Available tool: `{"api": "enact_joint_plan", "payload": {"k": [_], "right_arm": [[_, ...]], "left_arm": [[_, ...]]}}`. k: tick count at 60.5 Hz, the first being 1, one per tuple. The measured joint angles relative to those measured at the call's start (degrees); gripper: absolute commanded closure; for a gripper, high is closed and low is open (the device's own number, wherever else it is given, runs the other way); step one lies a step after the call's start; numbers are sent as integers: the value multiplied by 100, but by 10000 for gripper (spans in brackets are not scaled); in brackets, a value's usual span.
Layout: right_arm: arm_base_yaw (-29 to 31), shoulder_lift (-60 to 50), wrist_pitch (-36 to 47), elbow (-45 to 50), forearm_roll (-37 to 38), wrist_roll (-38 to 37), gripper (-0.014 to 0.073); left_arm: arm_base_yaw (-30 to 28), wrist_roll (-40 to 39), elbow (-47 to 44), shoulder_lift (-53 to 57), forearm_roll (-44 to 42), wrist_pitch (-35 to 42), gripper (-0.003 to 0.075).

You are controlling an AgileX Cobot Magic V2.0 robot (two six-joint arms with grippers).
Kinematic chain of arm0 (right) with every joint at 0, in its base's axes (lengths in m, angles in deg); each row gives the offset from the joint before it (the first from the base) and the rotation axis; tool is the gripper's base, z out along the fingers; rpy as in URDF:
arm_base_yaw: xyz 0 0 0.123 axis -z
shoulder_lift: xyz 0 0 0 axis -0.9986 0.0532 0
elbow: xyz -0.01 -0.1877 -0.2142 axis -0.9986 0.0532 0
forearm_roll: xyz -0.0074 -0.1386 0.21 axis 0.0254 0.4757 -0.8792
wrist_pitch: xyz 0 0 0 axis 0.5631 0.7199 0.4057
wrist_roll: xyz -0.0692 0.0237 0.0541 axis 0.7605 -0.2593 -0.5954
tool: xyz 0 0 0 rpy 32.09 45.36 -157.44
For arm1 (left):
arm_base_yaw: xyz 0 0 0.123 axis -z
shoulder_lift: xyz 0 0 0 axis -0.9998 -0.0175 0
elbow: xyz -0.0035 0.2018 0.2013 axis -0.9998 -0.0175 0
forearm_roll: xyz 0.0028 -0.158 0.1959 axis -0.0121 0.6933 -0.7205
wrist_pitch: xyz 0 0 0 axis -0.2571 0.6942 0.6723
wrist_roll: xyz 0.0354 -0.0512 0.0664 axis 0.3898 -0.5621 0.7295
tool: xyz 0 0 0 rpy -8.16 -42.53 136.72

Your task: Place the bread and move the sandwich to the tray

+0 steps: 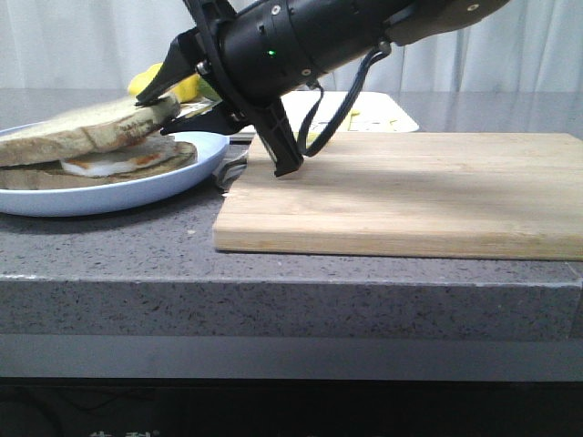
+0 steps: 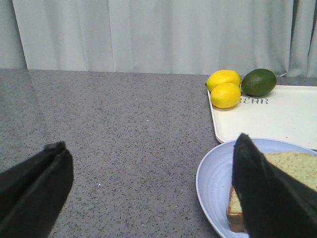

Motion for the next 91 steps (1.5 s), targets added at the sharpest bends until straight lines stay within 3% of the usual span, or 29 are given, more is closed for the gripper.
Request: {"api": "enact_joint_plan", "payload": {"k": [15, 22, 31, 47, 58, 67, 79, 91], "right_arm": [[482, -392, -291, 46, 559, 0, 324], [729, -765, -439, 55, 1323, 0, 444], [1100, -1441, -825, 55, 3244, -160, 683], [2241, -2641, -2144, 55, 7594, -1773, 662], [2779, -3415, -2456, 256, 9258, -2658, 662], [2882, -4372, -1936, 1044, 9680, -2961, 662], [2882, -6157, -398, 2898, 9639, -3009, 662], [2882, -7912, 528, 4539, 9630, -3009, 662]], "left_arm": [[0, 0, 0, 0, 0, 0, 83], [0, 0, 0, 0, 0, 0, 82], [0, 0, 0, 0, 0, 0, 83], [0, 0, 0, 0, 0, 0, 83], [0, 0, 0, 0, 0, 0, 82], [0, 0, 0, 0, 0, 0, 82], [0, 0, 0, 0, 0, -2, 82], [0, 0, 0, 0, 0, -2, 82]]}}
